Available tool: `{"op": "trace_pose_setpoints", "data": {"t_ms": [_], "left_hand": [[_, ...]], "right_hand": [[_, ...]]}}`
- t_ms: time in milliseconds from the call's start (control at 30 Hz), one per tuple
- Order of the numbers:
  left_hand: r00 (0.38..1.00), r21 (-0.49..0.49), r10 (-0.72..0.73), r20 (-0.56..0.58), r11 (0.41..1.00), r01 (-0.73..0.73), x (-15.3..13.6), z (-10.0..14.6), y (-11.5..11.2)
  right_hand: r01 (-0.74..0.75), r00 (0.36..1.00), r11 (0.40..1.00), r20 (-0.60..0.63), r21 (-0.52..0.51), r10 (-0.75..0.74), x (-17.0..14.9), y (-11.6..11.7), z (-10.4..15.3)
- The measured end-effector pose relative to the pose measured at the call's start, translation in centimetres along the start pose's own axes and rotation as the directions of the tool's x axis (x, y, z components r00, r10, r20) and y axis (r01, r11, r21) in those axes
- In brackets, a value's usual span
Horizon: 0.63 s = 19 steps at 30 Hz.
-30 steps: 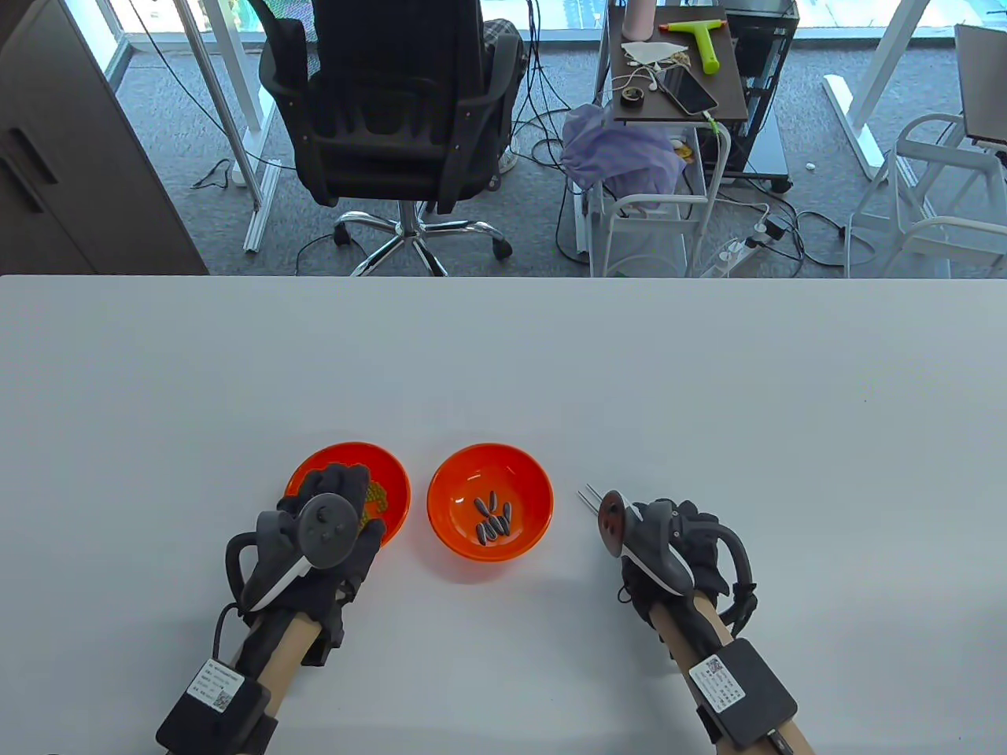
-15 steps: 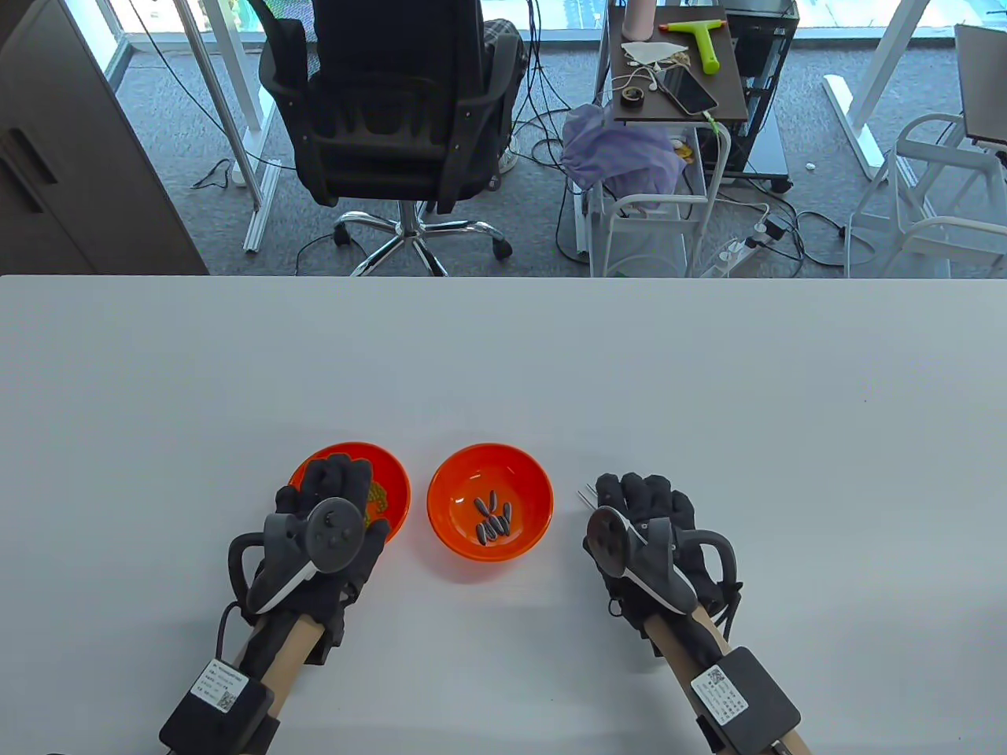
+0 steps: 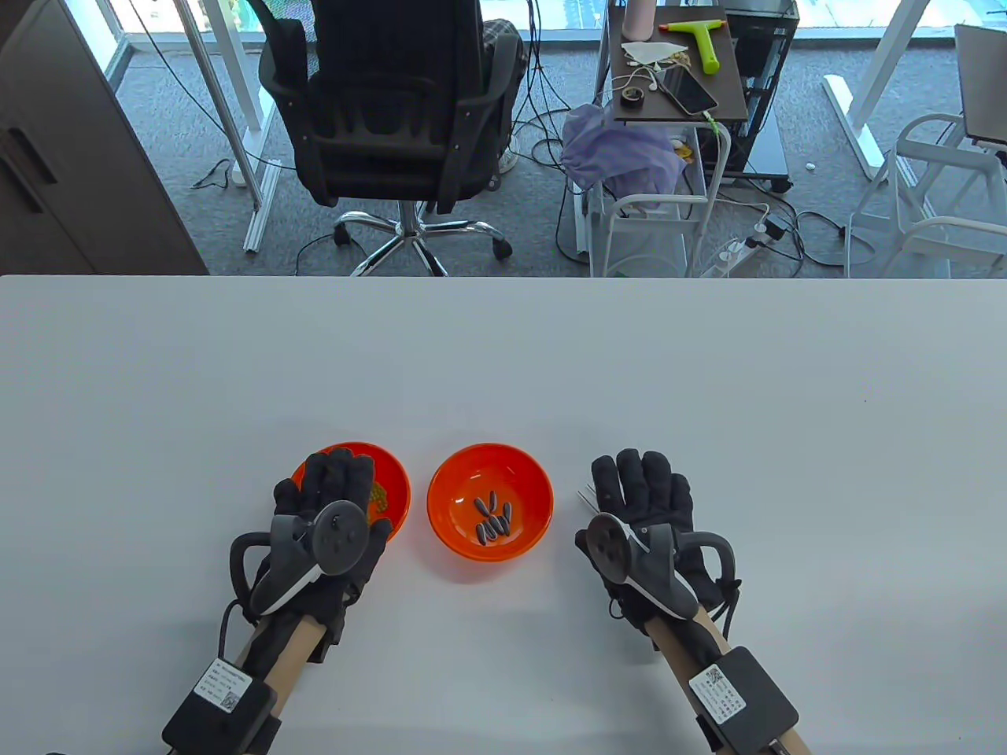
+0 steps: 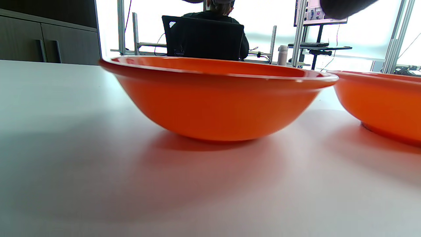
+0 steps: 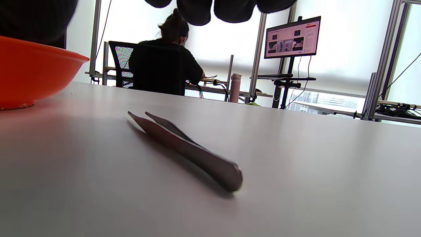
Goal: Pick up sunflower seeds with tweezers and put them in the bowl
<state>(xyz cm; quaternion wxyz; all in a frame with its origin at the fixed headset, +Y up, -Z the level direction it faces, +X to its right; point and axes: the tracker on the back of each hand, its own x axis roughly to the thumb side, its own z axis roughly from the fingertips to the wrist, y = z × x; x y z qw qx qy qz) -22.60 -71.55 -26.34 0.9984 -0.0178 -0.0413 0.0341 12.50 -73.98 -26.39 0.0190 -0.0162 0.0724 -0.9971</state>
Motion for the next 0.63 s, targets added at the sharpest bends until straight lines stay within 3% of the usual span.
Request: {"op": "trace_pose_setpoints", "data": {"t_ms": [633], "left_hand": [[1.0, -0.006, -0.021, 0.003, 1.0, 0.021, 0.14, 0.08, -0.01]], "right_hand": [[-0.044, 0.999, 0.998, -0.011, 0.051, 0.045, 0.08, 0.15, -0.07]]}}
